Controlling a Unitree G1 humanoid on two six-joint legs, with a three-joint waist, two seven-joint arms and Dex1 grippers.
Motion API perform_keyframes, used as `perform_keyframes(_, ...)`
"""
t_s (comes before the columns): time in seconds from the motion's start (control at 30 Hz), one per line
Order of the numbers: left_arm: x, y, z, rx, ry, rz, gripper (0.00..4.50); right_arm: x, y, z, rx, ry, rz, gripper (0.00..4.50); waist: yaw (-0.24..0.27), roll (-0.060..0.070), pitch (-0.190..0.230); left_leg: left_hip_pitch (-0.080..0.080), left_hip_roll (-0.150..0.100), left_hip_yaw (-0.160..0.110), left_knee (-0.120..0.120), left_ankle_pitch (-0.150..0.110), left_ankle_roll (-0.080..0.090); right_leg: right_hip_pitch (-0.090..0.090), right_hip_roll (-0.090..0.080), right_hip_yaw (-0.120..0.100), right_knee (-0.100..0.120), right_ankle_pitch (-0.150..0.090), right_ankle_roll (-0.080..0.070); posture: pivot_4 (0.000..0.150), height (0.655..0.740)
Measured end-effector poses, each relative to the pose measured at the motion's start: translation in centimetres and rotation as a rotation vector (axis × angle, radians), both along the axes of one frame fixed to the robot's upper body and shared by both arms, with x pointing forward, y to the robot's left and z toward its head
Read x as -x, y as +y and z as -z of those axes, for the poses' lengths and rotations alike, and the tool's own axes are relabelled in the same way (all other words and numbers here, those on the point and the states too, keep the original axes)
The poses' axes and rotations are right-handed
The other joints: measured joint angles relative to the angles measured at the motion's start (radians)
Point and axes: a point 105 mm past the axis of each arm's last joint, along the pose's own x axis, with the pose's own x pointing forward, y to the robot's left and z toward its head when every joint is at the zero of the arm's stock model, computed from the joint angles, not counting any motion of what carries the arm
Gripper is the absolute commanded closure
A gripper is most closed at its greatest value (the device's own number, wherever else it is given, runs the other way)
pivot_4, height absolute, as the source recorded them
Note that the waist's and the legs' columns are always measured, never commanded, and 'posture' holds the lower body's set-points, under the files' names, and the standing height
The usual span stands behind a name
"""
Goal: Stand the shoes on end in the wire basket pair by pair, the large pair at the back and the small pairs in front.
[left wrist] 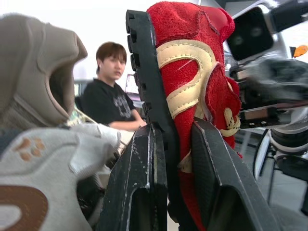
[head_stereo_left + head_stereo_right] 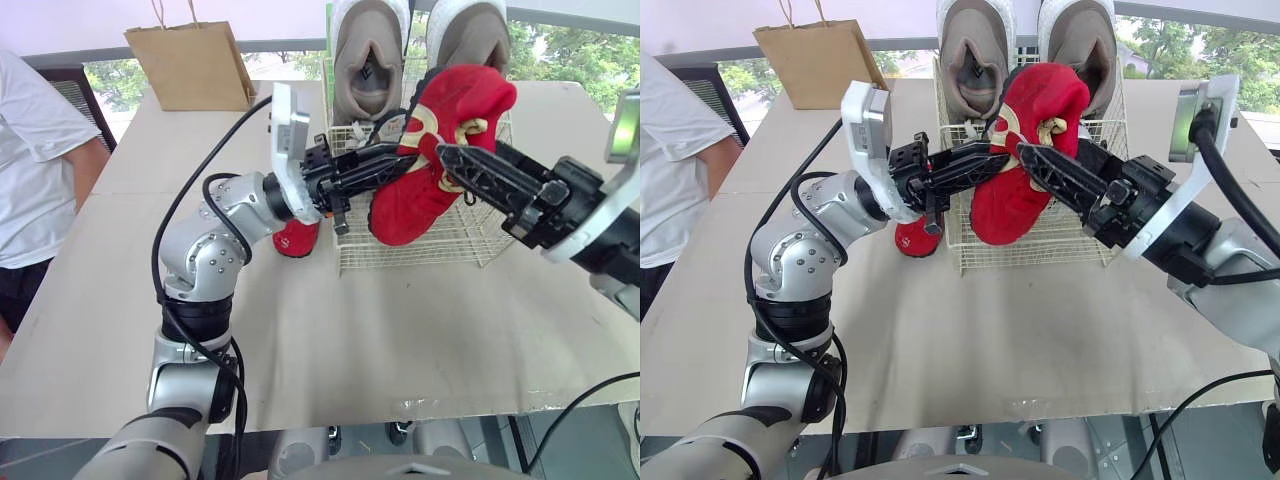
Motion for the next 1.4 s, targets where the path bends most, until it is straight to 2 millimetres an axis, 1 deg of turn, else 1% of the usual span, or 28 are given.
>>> perform_keyframes(0.1, -0.1, 0.3, 0.0, -0.003, -0.016, -0.008, 4.04, -0.1, -0.1, 0.0, 0.011, -0.008, 0.007, 4.30, -0.001, 0.000, 0.000, 0.000, 0.000, 0.000, 0.000, 0.000, 0.000, 0.000, 0.000, 0.000, 0.000, 0.000, 0.000, 0.150, 0.7400)
perform_keyframes(0.13, -0.1, 0.3, -0.1, -0.003, -0.019, -0.007, 4.04, -0.1, -0.1, 0.0, 0.017, -0.013, 0.011, 4.50, -0.001, 0.000, 0.000, 0.000, 0.000, 0.000, 0.000, 0.000, 0.000, 0.000, 0.000, 0.000, 0.000, 0.000, 0.000, 0.150, 0.7400)
perform_keyframes(0.17, 0.0, 0.5, 0.0, -0.003, -0.018, -0.003, 4.04, -0.1, -0.1, 0.0, 0.026, -0.020, 0.010, 4.50, -0.001, 0.000, 0.000, 0.000, 0.000, 0.000, 0.000, 0.000, 0.000, 0.000, 0.000, 0.000, 0.000, 0.000, 0.001, 0.150, 0.7400)
perform_keyframes(0.2, 0.1, 0.6, 0.0, -0.001, -0.008, 0.007, 3.03, 0.0, -0.1, 0.0, 0.037, -0.030, 0.004, 4.50, -0.002, 0.000, 0.000, 0.000, 0.000, 0.000, 0.000, 0.000, 0.000, 0.000, 0.000, 0.000, 0.000, -0.001, 0.001, 0.150, 0.7400)
perform_keyframes(0.27, 0.3, 0.8, -0.1, 0.013, 0.009, 0.031, 2.32, 0.1, 0.0, 0.1, 0.058, -0.047, -0.004, 4.50, -0.002, 0.000, 0.000, 0.000, 0.001, 0.000, 0.000, 0.000, 0.000, 0.000, 0.000, 0.000, 0.000, -0.002, 0.004, 0.150, 0.7400)
perform_keyframes(0.33, 0.4, 1.1, -0.1, 0.015, 0.036, 0.045, 1.41, 0.1, 0.0, 0.4, 0.102, -0.067, -0.003, 4.50, -0.001, 0.000, 0.000, 0.000, 0.001, 0.000, 0.000, 0.000, 0.000, 0.000, 0.000, 0.000, 0.000, -0.002, 0.004, 0.150, 0.7400)
perform_keyframes(0.43, 0.3, 2.8, 0.8, -0.019, 0.118, 0.026, 0.12, 0.0, -0.8, 0.8, 0.149, -0.081, 0.041, 4.50, -0.002, 0.000, 0.000, 0.000, 0.001, 0.000, 0.000, 0.000, 0.000, 0.000, 0.000, 0.000, 0.000, -0.002, 0.004, 0.150, 0.7400)
perform_keyframes(0.47, 0.4, 3.2, 1.3, -0.032, 0.139, 0.020, 0.12, 0.0, -1.3, 0.6, 0.164, -0.098, 0.067, 4.50, -0.002, 0.000, 0.000, 0.000, 0.001, 0.000, 0.000, 0.000, 0.000, -0.001, 0.000, 0.000, 0.000, -0.002, 0.004, 0.150, 0.7400)
perform_keyframes(0.57, 1.2, 5.3, 4.2, -0.116, 0.219, -0.010, 0.12, 0.3, -3.3, 0.0, 0.224, -0.154, 0.160, 4.50, -0.002, 0.000, 0.000, 0.000, 0.001, 0.000, -0.001, 0.000, 0.000, -0.001, 0.000, 0.000, 0.000, -0.002, 0.004, 0.150, 0.7400)
perform_keyframes(0.67, 2.6, 5.9, 6.2, -0.167, 0.247, -0.008, 0.12, 0.4, -4.7, -0.5, 0.274, -0.225, 0.241, 4.50, 0.002, 0.000, 0.000, 0.000, 0.001, 0.000, -0.001, 0.000, 0.000, -0.001, 0.000, 0.000, -0.001, -0.005, 0.001, 0.150, 0.7400)
perform_keyframes(0.73, 3.2, 6.0, 6.9, -0.189, 0.234, -0.012, 0.12, 0.4, -5.1, -0.2, 0.316, -0.250, 0.280, 4.50, 0.002, 0.001, -0.001, 0.000, 0.001, 0.000, -0.001, 0.000, 0.000, -0.001, 0.000, 0.000, -0.001, -0.005, 0.001, 0.150, 0.7400)
perform_keyframes(0.77, 3.8, 6.1, 7.9, -0.215, 0.238, -0.010, 0.12, 0.3, -5.4, 0.4, 0.360, -0.267, 0.315, 4.50, 0.002, 0.001, -0.001, 0.000, 0.001, 0.000, -0.001, -0.001, 0.000, 0.000, 0.000, 0.000, -0.001, -0.005, 0.001, 0.150, 0.7400)
perform_keyframes(0.83, 4.3, 5.9, 8.9, -0.231, 0.255, 0.001, 0.12, -0.2, -6.0, 0.9, 0.402, -0.284, 0.362, 4.50, 0.002, 0.001, -0.001, 0.000, 0.001, 0.000, -0.001, -0.001, 0.000, -0.001, -0.001, 0.000, -0.001, -0.005, 0.001, 0.150, 0.7400)
perform_keyframes(0.97, 4.8, 5.6, 8.9, -0.241, 0.211, 0.004, 0.12, -0.9, -6.2, 1.8, 0.446, -0.322, 0.404, 4.50, 0.000, 0.001, -0.001, 0.000, 0.001, 0.000, -0.001, -0.001, 0.001, -0.001, 0.000, 0.000, -0.001, -0.005, 0.001, 0.150, 0.7400)
perform_keyframes(1.17, 5.2, 5.7, 9.6, -0.254, 0.196, 0.009, 0.12, -2.1, -6.1, 4.1, 0.440, -0.314, 0.407, 4.50, -0.002, 0.002, -0.001, 0.000, 0.001, 0.000, -0.002, 0.000, 0.000, -0.002, 0.000, 0.001, -0.001, -0.005, 0.001, 0.150, 0.7400)
perform_keyframes(1.27, 5.4, 5.8, 10.0, -0.253, 0.194, 0.000, 0.12, -2.9, -6.2, 6.1, 0.425, -0.277, 0.403, 4.50, -0.001, 0.002, -0.001, 0.000, 0.001, 0.000, -0.002, 0.000, 0.000, -0.002, 0.000, 0.001, -0.002, -0.005, 0.001, 0.150, 0.7400)
perform_keyframes(1.33, 5.5, 6.0, 10.3, -0.252, 0.193, -0.011, 0.12, -3.3, -6.2, 8.3, 0.467, -0.237, 0.369, 4.50, -0.001, 0.002, -0.001, 0.000, 0.001, 0.000, -0.002, 0.000, 0.000, -0.002, 0.000, 0.001, -0.002, -0.005, 0.001, 0.150, 0.7400)
perform_keyframes(1.37, 5.5, 6.0, 10.3, -0.252, 0.193, -0.014, 0.12, -3.3, -6.2, 8.9, 0.474, -0.229, 0.358, 4.50, -0.001, 0.002, -0.001, 0.000, 0.001, 0.000, -0.002, 0.000, 0.000, -0.002, 0.000, 0.001, -0.002, -0.005, 0.001, 0.150, 0.7400)
perform_keyframes(1.4, 5.5, 6.0, 10.3, -0.250, 0.190, -0.015, 0.08, -3.3, -6.2, 9.3, 0.469, -0.220, 0.349, 4.18, 0.000, 0.002, -0.001, 0.000, 0.001, 0.000, -0.002, 0.000, 0.000, -0.002, 0.000, 0.000, -0.002, -0.005, 0.001, 0.150, 0.7400)
